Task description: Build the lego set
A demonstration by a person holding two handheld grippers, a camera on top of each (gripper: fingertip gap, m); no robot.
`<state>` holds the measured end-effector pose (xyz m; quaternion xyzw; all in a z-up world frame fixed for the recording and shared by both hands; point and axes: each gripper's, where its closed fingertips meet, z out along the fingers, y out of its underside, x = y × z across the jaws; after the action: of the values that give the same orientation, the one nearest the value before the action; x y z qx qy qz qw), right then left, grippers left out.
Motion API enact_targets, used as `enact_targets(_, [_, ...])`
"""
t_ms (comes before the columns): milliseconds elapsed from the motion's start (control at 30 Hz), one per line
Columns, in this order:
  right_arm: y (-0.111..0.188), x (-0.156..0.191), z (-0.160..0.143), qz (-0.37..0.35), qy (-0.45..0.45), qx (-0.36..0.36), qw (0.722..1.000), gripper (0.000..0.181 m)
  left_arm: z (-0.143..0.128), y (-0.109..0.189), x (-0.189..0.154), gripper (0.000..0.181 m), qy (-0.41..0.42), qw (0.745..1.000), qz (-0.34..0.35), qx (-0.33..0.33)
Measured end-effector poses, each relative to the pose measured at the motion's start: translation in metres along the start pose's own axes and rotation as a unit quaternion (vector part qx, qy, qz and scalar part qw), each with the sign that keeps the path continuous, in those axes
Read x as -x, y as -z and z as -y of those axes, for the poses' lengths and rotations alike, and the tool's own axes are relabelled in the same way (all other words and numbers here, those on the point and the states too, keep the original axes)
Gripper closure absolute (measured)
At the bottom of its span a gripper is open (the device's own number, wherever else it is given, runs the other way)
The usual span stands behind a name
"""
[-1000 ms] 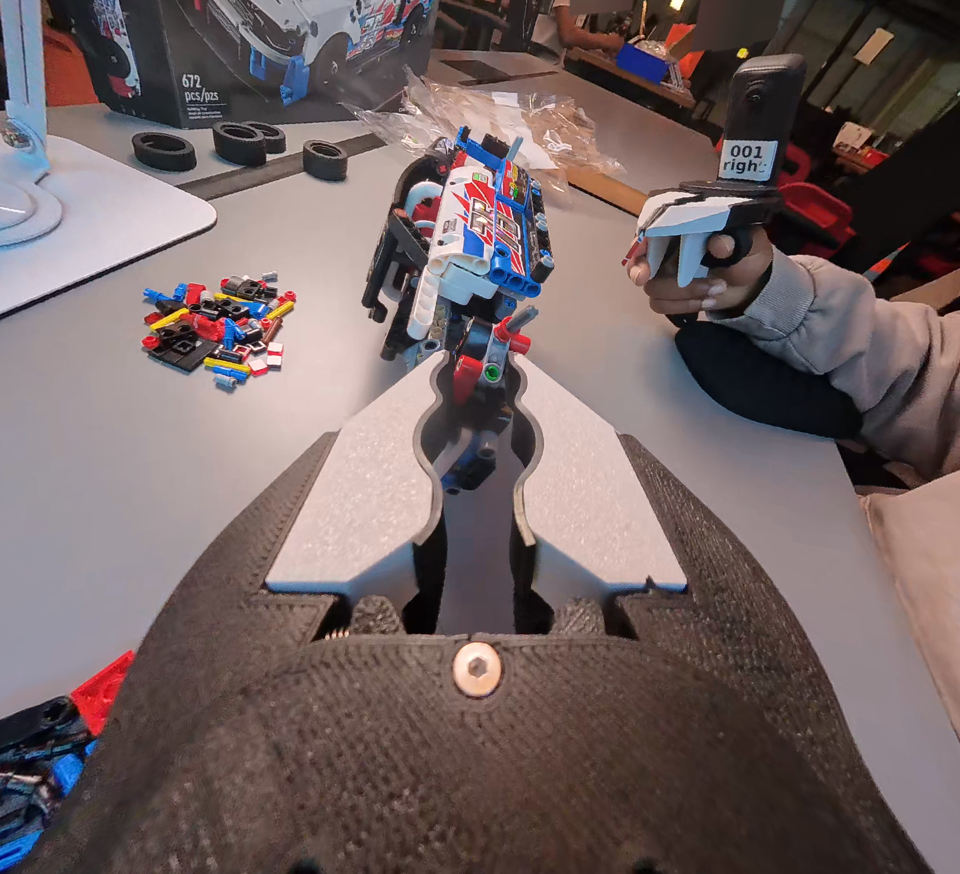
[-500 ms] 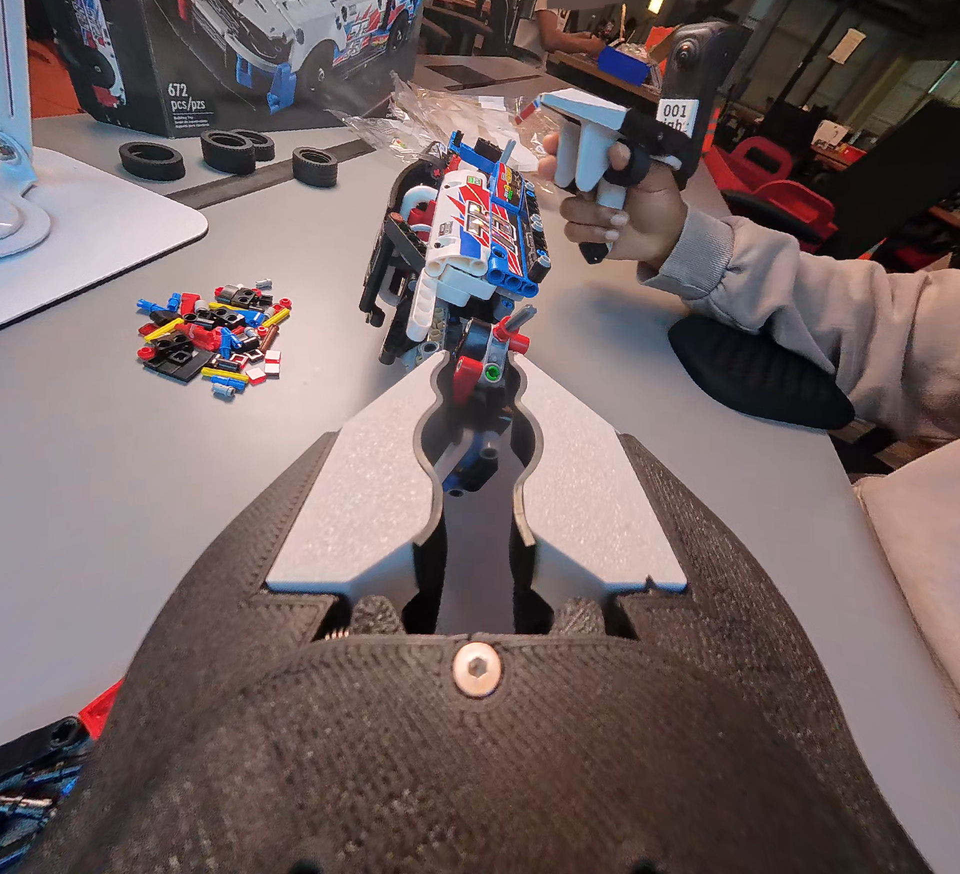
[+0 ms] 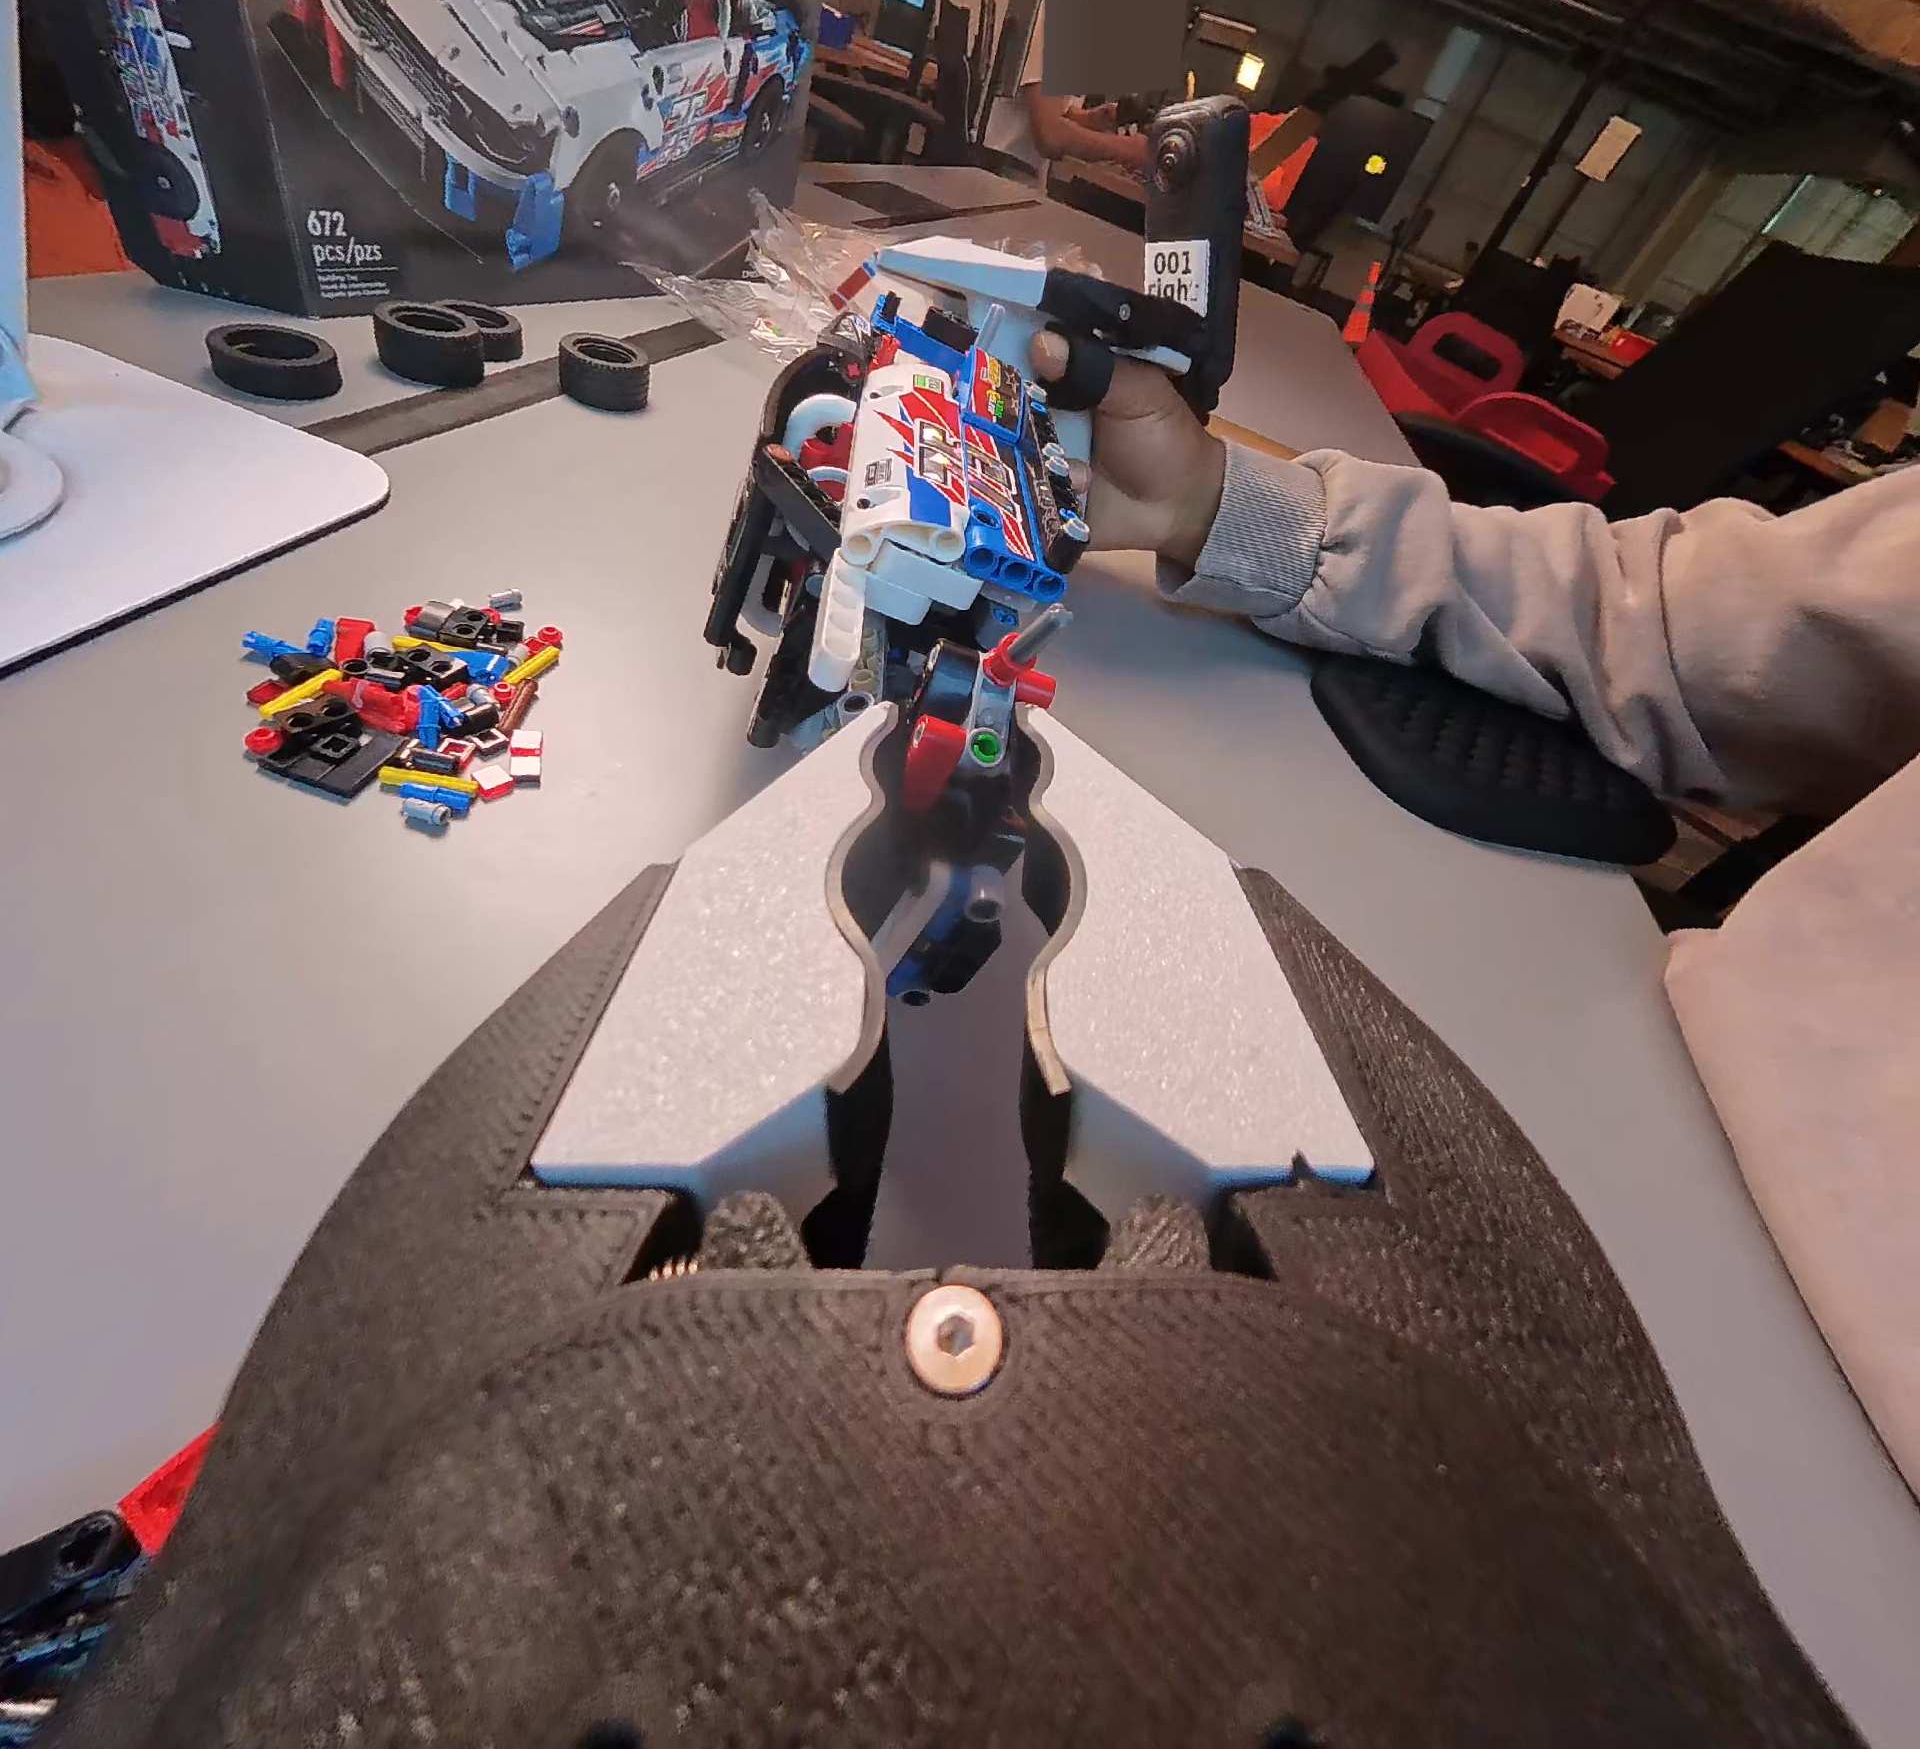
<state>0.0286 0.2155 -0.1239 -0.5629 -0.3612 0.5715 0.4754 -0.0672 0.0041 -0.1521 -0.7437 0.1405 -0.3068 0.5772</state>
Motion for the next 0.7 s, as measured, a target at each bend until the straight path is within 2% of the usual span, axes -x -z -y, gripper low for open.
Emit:
enact_targets(600, [0.001, -0.007, -0.012, -0.001, -0.008, 0.018, 1.0, 0.181, 0.001, -0.001, -0.002, 0.165, -0.032, 0.999, 0.01, -0.009])
enact_targets(633, [0.001, -0.007, -0.012, -0.002, -0.007, 0.018, 1.0, 0.181, 0.002, -0.001, -0.005, 0.159, -0.038, 0.999, 0.003, -0.013])
enact_targets(700, [0.002, -0.007, -0.012, -0.001, -0.009, 0.018, 1.0, 0.181, 0.007, 0.0, -0.011, 0.125, -0.051, 0.998, -0.003, -0.023])
